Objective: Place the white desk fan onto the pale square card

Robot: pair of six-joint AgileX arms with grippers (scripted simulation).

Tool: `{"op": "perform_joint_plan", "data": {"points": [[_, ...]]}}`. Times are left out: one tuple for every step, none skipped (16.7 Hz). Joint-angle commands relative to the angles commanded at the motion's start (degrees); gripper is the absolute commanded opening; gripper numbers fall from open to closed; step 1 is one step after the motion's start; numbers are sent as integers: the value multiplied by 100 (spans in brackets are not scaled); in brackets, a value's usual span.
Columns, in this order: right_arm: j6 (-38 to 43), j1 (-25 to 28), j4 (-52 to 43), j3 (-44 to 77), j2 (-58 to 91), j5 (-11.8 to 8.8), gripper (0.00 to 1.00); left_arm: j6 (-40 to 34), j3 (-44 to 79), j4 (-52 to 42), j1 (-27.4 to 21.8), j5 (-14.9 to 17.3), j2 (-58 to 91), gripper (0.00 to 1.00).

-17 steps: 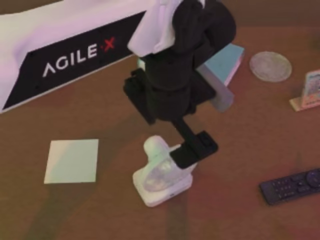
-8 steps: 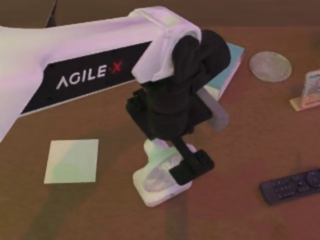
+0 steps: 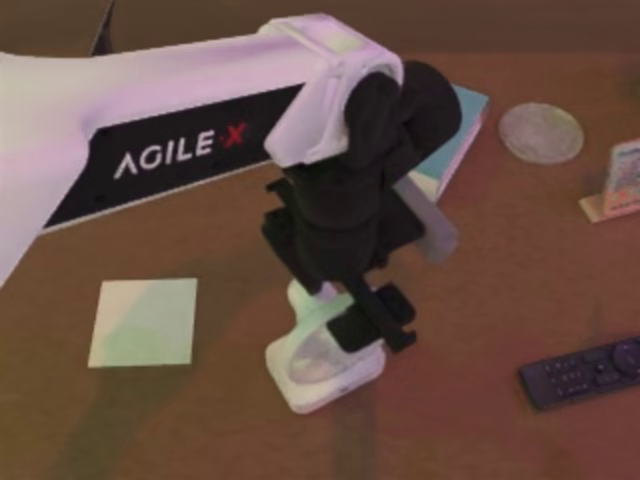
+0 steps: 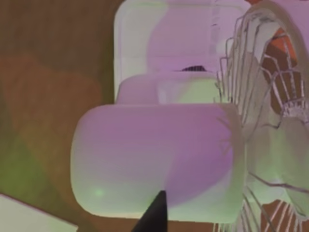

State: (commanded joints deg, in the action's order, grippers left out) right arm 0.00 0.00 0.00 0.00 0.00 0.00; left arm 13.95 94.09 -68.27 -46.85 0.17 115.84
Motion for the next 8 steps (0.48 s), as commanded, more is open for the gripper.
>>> {"op": "perform_joint_plan", "data": {"points": [[0, 0, 0, 0, 0, 0, 100, 0, 0, 0, 0, 0, 0, 40], [0, 0, 0, 0, 0, 0, 100, 0, 0, 0, 0, 0, 0, 32], [0, 0, 0, 0, 0, 0, 100, 0, 0, 0, 0, 0, 0, 25], [0, 0, 0, 0, 0, 0, 100, 0, 0, 0, 0, 0, 0, 17], [0, 0, 0, 0, 0, 0, 100, 0, 0, 0, 0, 0, 0, 10], [0, 0, 0, 0, 0, 0, 100, 0, 0, 0, 0, 0, 0, 2], [0, 0, 0, 0, 0, 0, 100, 0, 0, 0, 0, 0, 0, 0], [0, 0, 0, 0, 0, 0, 100, 0, 0, 0, 0, 0, 0, 0]]}}
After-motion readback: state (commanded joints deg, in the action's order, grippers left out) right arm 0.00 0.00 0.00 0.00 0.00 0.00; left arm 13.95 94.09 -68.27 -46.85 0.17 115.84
